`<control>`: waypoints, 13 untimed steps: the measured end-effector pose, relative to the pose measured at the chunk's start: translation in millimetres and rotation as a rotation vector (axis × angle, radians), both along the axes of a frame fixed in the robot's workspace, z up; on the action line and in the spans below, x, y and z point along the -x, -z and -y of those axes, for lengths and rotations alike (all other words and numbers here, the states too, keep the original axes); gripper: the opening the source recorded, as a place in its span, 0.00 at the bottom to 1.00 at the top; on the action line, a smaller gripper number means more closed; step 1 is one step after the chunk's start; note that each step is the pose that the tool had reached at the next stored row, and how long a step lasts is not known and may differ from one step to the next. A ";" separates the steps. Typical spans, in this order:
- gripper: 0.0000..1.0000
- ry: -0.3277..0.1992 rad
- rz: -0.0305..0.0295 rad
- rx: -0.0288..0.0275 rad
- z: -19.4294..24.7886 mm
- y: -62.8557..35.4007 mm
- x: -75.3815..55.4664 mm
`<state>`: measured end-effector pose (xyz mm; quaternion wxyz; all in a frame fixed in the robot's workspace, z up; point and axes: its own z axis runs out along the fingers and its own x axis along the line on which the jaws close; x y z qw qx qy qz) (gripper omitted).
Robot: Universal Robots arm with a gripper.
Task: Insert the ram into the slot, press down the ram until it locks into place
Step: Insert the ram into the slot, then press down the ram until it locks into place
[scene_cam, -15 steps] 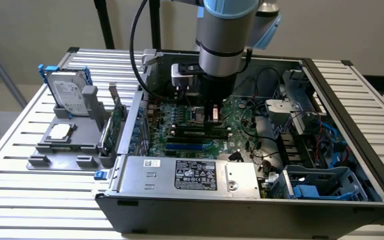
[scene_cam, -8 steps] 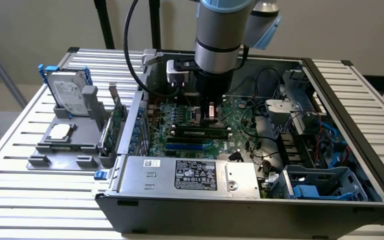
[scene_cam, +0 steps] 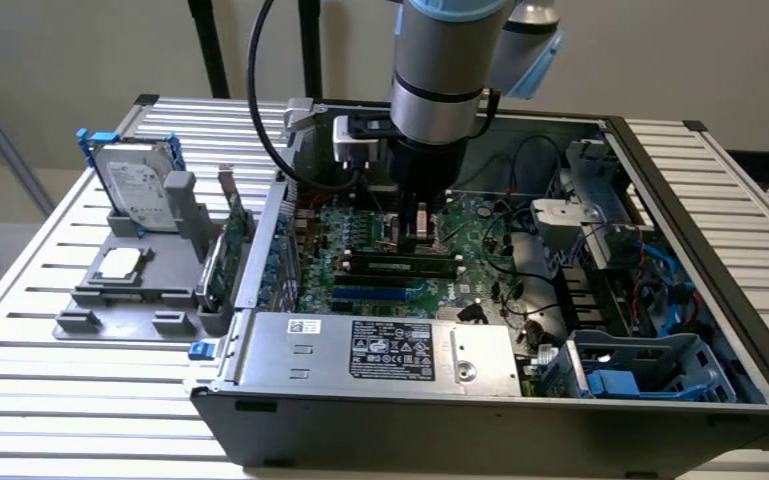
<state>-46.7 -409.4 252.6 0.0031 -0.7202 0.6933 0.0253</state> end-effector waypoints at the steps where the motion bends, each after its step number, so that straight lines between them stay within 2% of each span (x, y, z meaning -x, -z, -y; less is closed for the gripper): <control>1: 0.11 0.000 0.0000 0.0000 0.0 0.0 0.0; 13: 0.11 0.000 0.0002 0.0000 -0.3 0.5 -0.6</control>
